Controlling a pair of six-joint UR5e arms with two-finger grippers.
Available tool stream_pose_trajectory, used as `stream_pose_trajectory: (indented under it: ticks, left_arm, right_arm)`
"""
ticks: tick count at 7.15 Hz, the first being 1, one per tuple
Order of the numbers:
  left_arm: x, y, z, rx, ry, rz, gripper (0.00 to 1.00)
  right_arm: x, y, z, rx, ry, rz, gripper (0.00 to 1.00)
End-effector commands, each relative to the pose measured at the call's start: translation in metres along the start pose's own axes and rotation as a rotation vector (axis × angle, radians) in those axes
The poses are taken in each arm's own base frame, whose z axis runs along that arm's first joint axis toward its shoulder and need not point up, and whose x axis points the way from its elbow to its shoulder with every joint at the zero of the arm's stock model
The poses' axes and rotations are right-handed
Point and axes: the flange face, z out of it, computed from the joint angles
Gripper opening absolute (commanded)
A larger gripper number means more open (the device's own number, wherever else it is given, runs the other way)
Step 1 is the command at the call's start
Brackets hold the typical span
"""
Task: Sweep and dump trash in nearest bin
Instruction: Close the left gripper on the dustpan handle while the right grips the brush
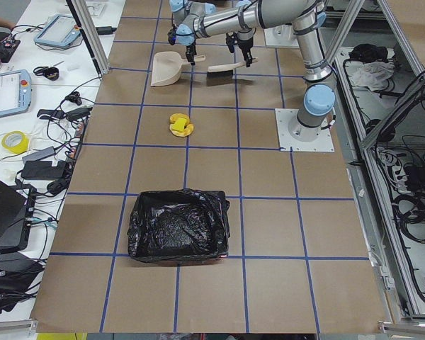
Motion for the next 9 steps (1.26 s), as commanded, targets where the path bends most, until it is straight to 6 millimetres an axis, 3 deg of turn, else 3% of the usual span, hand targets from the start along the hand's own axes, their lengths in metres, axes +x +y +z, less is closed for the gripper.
stream_pose_trajectory:
  ticks: [1, 2, 3, 5, 6, 9]
  left_arm:
    - [0.000, 0.001, 0.002, -0.012, 0.001, -0.005, 0.26]
    - [0.000, 0.002, -0.001, -0.010, 0.002, -0.006, 0.00]
    - [0.000, 0.003, -0.003, -0.010, 0.002, -0.006, 0.00]
    - [0.001, 0.003, -0.025, 0.032, 0.018, -0.005, 0.00]
    - [-0.011, -0.004, -0.053, 0.078, 0.021, 0.007, 0.00]
    - [-0.093, -0.035, -0.128, 0.197, 0.040, 0.074, 0.00]
  right_arm:
    - [-0.001, 0.005, 0.009, -0.011, 0.016, -0.004, 0.19]
    - [0.000, 0.005, 0.009, -0.010, 0.022, -0.004, 0.00]
    - [-0.001, 0.003, 0.006, -0.003, 0.020, -0.003, 0.00]
    - [-0.001, 0.002, 0.004, 0.003, 0.021, -0.015, 0.00]
    - [0.000, 0.000, 0.003, 0.006, 0.021, -0.020, 0.00]
    - [0.004, -0.005, -0.002, 0.021, 0.020, -0.022, 0.00]
